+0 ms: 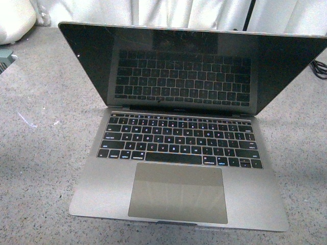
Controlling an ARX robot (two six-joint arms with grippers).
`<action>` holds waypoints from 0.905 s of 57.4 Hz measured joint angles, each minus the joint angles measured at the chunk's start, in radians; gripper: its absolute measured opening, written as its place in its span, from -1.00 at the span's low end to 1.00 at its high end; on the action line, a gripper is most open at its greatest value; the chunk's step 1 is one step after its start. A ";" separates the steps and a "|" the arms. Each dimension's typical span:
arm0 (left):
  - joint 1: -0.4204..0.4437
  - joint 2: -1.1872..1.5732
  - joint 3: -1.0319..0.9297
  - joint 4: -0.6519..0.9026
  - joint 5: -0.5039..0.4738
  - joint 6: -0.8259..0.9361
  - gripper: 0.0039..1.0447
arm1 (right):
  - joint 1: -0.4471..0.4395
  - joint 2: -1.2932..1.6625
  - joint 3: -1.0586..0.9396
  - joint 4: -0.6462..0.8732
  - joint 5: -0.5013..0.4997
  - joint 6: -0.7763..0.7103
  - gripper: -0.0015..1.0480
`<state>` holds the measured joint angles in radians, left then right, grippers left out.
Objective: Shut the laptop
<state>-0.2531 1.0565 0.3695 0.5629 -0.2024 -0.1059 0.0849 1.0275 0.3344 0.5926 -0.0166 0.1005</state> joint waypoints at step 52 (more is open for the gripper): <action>-0.126 0.508 0.456 -0.203 -0.006 0.037 -0.93 | 0.004 0.444 0.465 -0.340 -0.278 0.112 -0.98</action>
<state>-0.3790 1.5646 0.8253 0.3595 -0.2081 -0.0692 0.0887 1.4715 0.7994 0.2531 -0.2943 0.2123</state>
